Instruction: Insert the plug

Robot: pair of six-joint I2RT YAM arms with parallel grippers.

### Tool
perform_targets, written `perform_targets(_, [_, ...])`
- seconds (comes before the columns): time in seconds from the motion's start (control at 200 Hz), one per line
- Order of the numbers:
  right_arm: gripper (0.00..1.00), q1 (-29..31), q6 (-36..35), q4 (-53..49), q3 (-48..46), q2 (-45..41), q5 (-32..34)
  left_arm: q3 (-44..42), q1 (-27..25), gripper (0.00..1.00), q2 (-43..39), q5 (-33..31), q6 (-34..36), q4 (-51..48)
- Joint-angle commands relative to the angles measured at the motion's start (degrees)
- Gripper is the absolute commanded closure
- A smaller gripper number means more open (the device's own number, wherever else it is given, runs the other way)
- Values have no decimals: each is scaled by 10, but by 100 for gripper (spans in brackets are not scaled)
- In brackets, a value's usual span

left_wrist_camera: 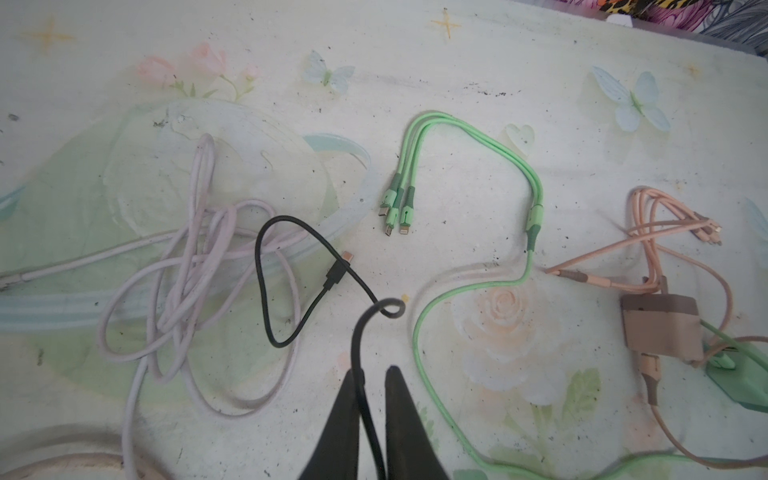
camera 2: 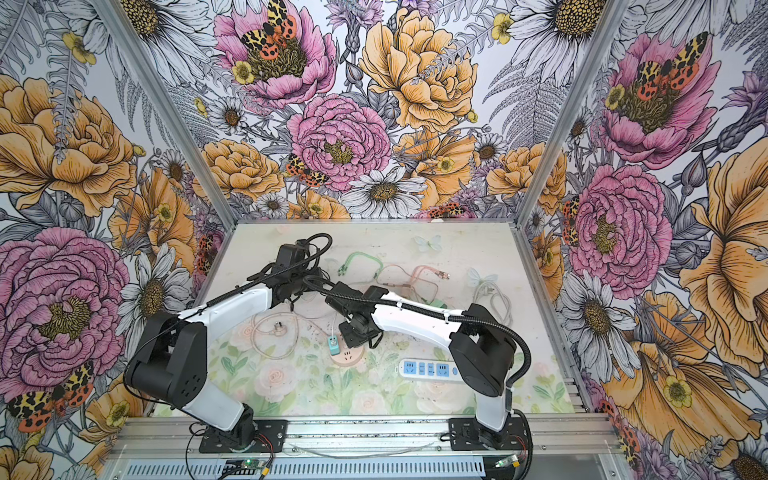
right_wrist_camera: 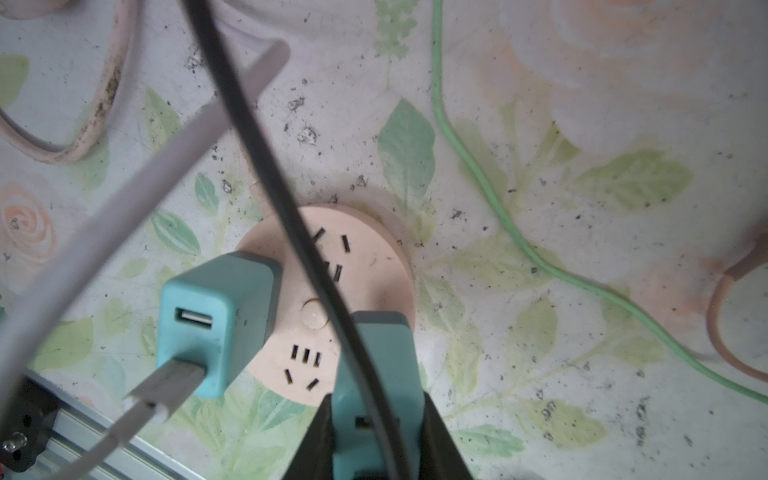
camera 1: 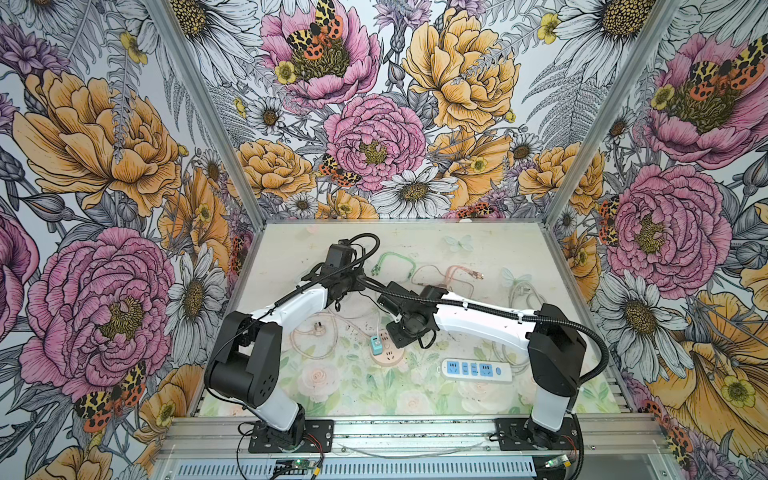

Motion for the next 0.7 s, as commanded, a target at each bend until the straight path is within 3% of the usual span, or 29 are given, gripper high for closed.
perform_targets(0.0, [100,3,6,-5,-6,17,12,-9,6,78,-23,-10,2,-8])
perform_targets(0.11, [100,1,9,-5,-5,19,20,-13,6,68,-33,14,-1,-11])
perform_targets(0.41, [100,2,14,-6,0,30,28,-17,6,64,-90,17,5,-50])
perform_targets(0.696, [100,8,21,-6,16,42,25,-36,10,56,-196,27,-8,-86])
